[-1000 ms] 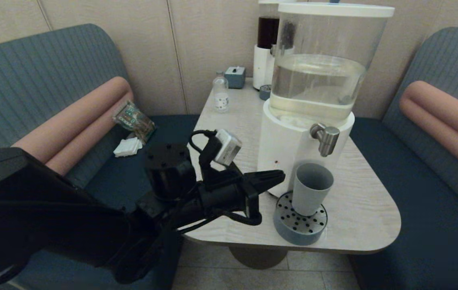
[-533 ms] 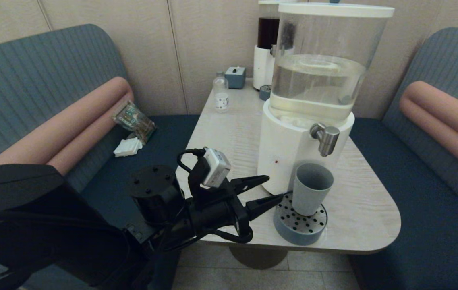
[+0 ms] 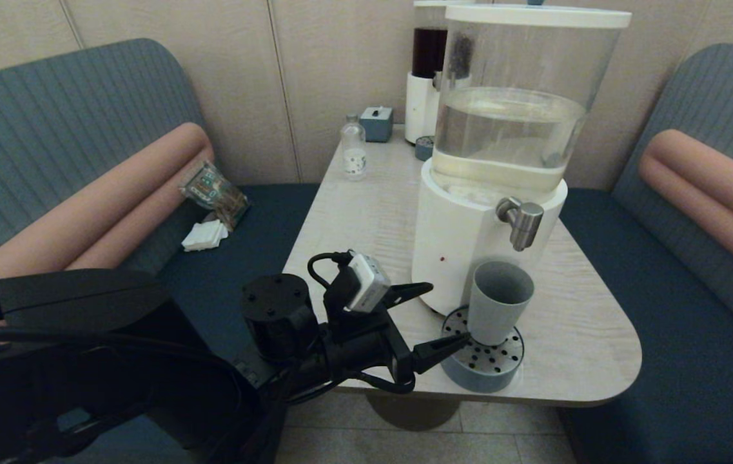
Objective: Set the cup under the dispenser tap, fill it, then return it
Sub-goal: Place the cup next to the water dispenser
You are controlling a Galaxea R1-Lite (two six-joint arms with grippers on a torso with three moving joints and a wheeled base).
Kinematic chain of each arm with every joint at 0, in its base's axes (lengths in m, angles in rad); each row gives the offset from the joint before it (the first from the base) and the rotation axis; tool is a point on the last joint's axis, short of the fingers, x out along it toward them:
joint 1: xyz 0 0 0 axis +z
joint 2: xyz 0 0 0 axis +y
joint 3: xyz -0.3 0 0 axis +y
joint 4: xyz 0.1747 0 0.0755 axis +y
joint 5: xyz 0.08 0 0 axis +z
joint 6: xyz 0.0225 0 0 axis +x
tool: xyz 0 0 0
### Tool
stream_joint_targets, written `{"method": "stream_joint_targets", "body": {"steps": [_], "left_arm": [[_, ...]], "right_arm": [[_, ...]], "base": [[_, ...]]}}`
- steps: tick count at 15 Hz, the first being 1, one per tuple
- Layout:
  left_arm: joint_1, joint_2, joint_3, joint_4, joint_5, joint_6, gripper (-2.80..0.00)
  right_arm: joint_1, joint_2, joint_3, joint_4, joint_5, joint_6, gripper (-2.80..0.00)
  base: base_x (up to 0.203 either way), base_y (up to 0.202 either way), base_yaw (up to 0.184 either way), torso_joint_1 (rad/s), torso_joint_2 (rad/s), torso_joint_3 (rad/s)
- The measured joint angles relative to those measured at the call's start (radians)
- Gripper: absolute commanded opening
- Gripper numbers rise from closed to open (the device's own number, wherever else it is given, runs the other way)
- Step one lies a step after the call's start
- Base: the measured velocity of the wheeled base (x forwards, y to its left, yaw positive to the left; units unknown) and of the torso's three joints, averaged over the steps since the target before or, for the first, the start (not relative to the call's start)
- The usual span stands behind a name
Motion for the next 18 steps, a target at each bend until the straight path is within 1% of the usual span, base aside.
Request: {"method": "stream_joint_targets", "body": {"steps": [5, 11, 18], "left_arm": [[-0.015, 0.053, -0.063, 0.006, 0.000, 0.001, 0.00], [-0.043, 0.148, -0.193, 0.020, -0.002, 0.001, 0.00], [-0.045, 0.249, -0.312, 0.024, -0.001, 0.001, 0.00]], "right_arm": [[0.000, 0.000, 0.000, 0.000, 0.000, 0.000, -2.80], [0.000, 0.000, 0.000, 0.000, 0.000, 0.000, -2.80], [0.000, 0.000, 0.000, 0.000, 0.000, 0.000, -2.80]], "base": [[0.000, 0.000, 0.000, 0.000, 0.00, 0.000], [0.000, 0.000, 0.000, 0.000, 0.00, 0.000], [0.000, 0.000, 0.000, 0.000, 0.00, 0.000]]}}
